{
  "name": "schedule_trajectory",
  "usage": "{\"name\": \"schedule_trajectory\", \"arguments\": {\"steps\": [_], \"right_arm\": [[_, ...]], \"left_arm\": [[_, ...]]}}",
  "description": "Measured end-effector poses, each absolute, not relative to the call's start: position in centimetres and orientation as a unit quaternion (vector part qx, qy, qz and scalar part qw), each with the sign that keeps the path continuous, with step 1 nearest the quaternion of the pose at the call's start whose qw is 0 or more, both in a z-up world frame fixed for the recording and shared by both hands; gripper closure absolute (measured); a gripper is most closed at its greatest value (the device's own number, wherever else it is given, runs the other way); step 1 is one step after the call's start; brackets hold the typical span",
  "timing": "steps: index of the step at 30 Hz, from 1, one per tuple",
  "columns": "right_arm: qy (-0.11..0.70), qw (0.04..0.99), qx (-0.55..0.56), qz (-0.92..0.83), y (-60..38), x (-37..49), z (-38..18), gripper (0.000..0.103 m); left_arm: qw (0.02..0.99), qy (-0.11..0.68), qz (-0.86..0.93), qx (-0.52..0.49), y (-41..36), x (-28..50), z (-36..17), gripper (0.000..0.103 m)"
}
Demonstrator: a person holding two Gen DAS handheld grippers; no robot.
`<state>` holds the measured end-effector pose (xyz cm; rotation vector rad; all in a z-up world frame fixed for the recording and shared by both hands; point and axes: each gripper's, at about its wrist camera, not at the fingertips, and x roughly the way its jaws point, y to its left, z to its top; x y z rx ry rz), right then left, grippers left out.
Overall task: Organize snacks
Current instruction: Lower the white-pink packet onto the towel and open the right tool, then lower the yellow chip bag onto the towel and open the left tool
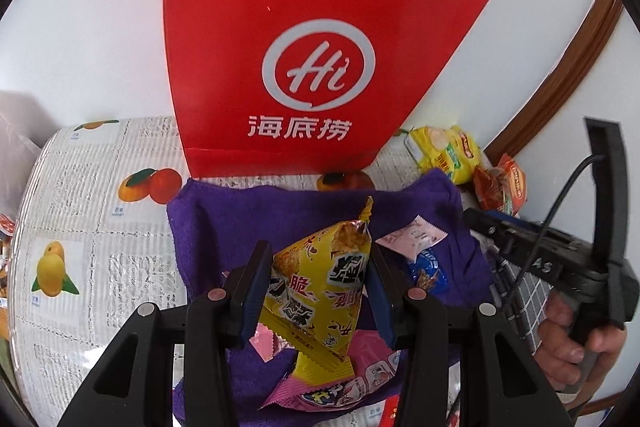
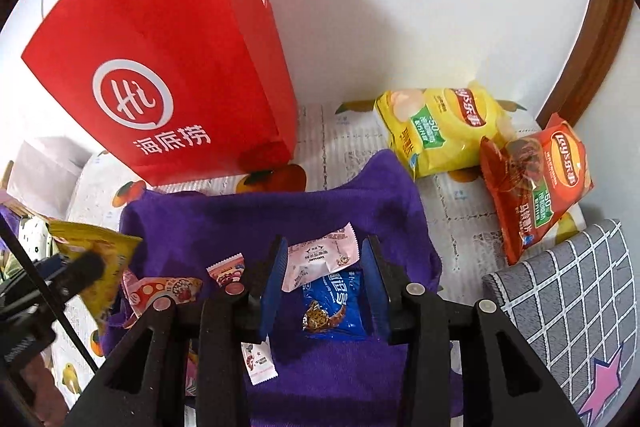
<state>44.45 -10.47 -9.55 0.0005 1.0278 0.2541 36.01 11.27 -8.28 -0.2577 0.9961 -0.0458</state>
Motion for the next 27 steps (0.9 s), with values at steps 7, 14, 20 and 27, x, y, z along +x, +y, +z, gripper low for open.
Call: {"name": "schedule_trajectory", "arguments": {"steps": [7, 14, 20, 27], "right_arm": [[0.49, 0.863, -0.007, 0.122, -10.2, 44.3, -9.5, 0.063], [0.488, 0.864, -0.011, 0.123, -10.0, 44.0, -9.4, 0.062], [0.493, 0.861, -0.019, 0.125, -9.6, 44.0, -9.7, 0.061], [0.495, 0.859, -0.022, 0.124, -9.4, 43.9, -9.7, 0.061]], "left_arm": [[0.864, 0.49, -0.024, -0.111, 10.4, 36.3, -9.1, 0.06], [0.86, 0.5, -0.025, -0.102, 9.9, 36.4, -9.6, 0.059], [0.852, 0.516, -0.026, -0.083, 9.2, 36.6, -10.5, 0.059], [0.848, 0.524, -0.03, -0.071, 8.8, 36.7, -10.8, 0.059]]}}
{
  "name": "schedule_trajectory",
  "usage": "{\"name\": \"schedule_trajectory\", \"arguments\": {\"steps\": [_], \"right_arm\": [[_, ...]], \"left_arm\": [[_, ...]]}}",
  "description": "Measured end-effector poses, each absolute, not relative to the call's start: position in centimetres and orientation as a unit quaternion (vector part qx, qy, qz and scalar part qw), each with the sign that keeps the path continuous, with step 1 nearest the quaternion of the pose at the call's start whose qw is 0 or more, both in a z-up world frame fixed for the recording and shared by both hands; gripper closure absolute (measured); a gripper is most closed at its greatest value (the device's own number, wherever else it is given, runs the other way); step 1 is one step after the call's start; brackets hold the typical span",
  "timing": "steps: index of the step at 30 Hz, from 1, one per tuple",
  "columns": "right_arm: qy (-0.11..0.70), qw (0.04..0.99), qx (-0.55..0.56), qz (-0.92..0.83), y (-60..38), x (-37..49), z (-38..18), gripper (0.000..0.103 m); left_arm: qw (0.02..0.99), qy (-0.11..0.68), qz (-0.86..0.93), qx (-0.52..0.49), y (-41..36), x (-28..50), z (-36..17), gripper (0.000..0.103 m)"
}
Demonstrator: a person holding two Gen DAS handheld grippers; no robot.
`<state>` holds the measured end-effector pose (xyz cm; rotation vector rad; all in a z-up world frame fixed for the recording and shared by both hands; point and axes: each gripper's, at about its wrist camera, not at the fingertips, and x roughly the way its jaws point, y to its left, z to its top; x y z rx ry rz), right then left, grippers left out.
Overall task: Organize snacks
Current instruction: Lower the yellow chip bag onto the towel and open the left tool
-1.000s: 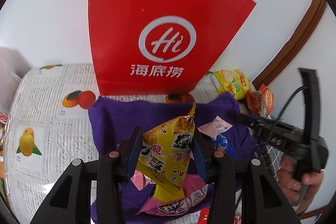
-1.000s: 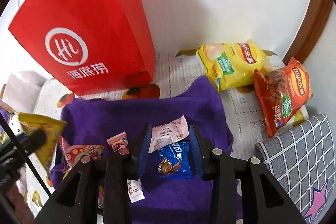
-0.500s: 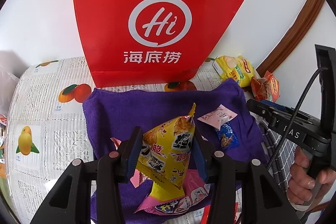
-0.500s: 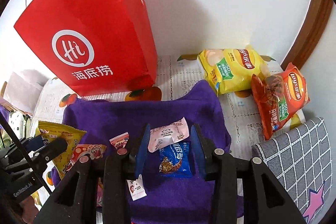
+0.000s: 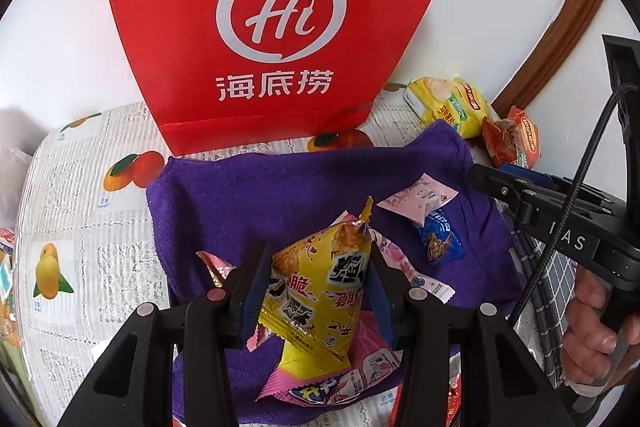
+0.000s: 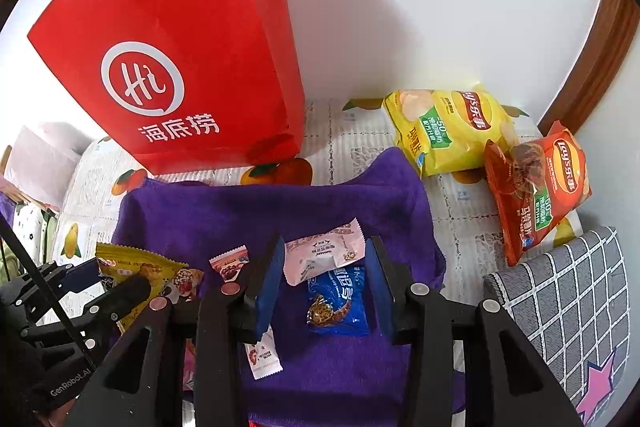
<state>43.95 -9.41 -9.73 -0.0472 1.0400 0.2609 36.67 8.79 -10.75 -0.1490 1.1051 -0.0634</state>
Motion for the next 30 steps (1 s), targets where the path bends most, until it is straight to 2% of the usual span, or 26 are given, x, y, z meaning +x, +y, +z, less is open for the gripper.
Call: {"name": "schedule_trajectory", "arguments": {"steps": [9, 14, 30], "right_arm": [[0.496, 0.859, -0.025, 0.123, -9.5, 43.9, -9.6, 0.06], [0.492, 0.861, -0.03, 0.124, -9.2, 43.7, -9.3, 0.06], [0.483, 0.864, -0.055, 0.129, -6.9, 41.2, -8.5, 0.06]], "left_arm": [[0.84, 0.535, -0.025, -0.081, 9.2, 36.9, -11.1, 0.058], [0.842, 0.534, -0.025, -0.081, 9.2, 36.7, -10.8, 0.053], [0.86, 0.5, -0.014, -0.1, 10.5, 35.4, -7.9, 0.046]]}}
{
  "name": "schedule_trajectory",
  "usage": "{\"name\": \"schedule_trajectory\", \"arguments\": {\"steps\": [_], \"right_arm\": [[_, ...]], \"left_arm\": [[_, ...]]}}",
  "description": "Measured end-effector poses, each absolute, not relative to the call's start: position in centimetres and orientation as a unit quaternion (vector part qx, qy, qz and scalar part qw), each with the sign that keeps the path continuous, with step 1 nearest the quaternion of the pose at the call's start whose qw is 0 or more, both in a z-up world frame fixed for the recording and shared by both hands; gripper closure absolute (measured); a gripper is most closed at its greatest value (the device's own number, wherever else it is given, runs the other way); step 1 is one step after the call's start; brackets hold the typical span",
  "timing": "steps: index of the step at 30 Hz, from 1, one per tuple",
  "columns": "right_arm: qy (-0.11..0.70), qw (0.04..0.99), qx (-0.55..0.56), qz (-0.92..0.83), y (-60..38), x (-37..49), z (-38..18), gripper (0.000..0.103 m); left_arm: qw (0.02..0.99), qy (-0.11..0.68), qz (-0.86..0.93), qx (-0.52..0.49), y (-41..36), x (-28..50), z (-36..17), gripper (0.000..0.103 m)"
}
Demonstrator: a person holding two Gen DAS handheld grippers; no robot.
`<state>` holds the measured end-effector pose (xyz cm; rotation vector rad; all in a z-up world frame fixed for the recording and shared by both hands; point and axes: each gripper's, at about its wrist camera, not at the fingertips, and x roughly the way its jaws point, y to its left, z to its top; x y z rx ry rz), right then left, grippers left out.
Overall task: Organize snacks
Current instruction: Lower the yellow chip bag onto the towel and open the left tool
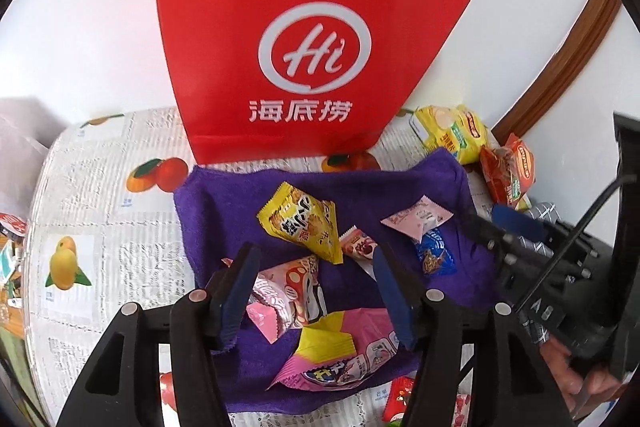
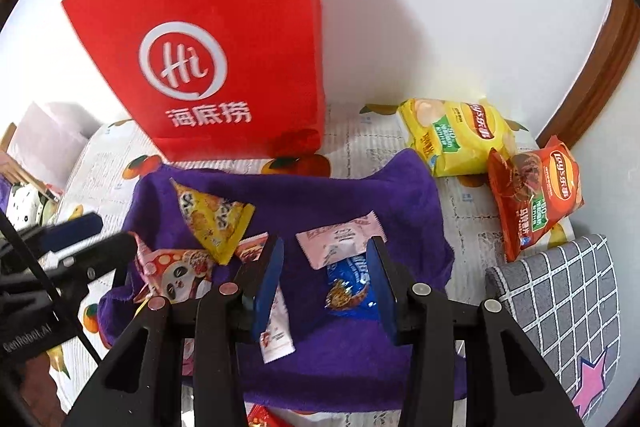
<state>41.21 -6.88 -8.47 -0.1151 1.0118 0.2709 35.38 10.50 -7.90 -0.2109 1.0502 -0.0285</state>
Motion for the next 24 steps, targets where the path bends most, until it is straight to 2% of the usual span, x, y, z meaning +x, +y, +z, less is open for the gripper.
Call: {"name": "schedule_trajectory", "arguments": {"steps": [12, 17, 24], "right_arm": [[0.483, 0.865, -0.031, 0.131, -8.9, 37.5, -8.5, 0.06], [0.493, 0.86, -0.003, 0.131, -11.6, 35.3, -9.5, 0.059], [0.509, 0.848, -0.019, 0.147, -12.7, 31.4, -11.7, 0.06]], "left_arm": [[0.872, 0.477, -0.014, -0.113, 11.0, 34.4, -6.2, 0.042], [0.878, 0.464, -0.026, -0.114, 10.5, 33.7, -5.0, 0.042], [0.885, 0.449, -0.048, -0.114, 9.8, 32.5, -3.5, 0.042]]}}
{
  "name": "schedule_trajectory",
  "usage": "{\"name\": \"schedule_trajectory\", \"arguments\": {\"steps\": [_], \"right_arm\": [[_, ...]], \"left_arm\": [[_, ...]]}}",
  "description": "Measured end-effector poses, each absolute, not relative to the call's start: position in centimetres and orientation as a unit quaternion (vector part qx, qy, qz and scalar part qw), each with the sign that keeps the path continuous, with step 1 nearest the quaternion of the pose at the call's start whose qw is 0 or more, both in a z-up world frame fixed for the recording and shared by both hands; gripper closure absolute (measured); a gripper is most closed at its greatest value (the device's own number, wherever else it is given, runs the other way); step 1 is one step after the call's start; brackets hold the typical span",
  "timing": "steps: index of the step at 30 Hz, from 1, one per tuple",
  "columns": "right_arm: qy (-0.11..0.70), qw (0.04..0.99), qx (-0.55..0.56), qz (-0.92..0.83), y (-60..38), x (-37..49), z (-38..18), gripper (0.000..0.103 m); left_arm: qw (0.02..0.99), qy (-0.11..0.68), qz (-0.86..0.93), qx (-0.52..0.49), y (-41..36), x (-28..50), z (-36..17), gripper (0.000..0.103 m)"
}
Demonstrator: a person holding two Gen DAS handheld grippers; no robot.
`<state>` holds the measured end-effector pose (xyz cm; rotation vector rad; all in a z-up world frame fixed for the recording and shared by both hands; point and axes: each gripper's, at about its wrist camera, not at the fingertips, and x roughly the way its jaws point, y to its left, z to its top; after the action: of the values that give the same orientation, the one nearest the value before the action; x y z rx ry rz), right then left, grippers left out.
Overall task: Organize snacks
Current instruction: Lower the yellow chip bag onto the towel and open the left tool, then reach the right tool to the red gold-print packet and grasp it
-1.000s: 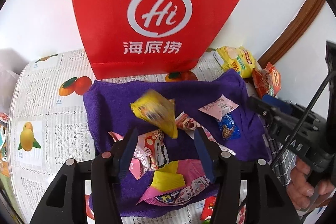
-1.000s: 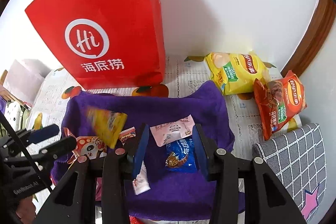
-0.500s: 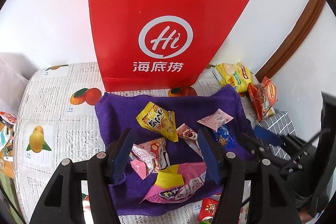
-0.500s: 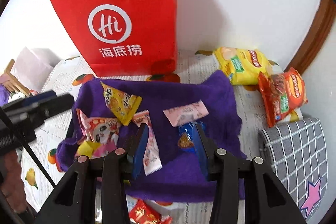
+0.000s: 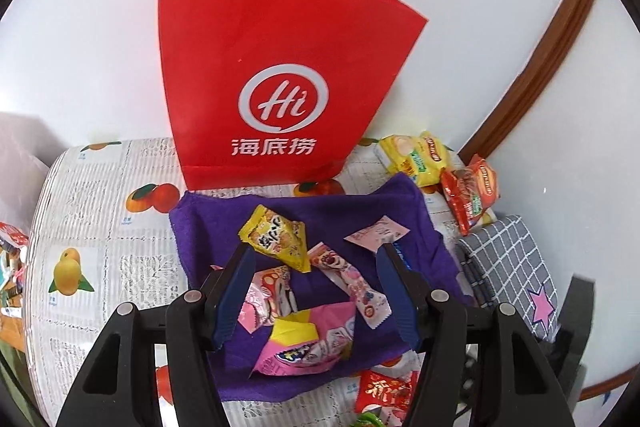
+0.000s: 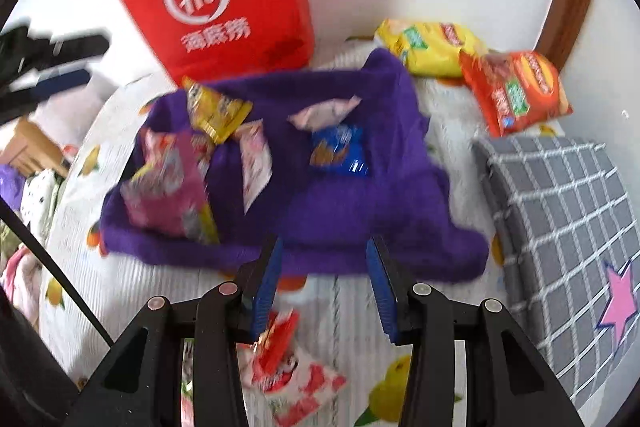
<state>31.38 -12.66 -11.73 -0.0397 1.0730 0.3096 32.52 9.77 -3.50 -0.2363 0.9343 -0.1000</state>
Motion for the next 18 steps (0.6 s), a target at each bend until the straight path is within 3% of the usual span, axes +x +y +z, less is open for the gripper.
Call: {"name": "schedule_trajectory", "arguments": {"steps": [18], "right_arm": [[0.486, 0.836, -0.069, 0.243, -8.3, 26.2, -14.0, 0.06]], "left_arm": [[0.886, 0.442, -0.093, -0.101, 7.4, 31.2, -2.2, 0.041]]}}
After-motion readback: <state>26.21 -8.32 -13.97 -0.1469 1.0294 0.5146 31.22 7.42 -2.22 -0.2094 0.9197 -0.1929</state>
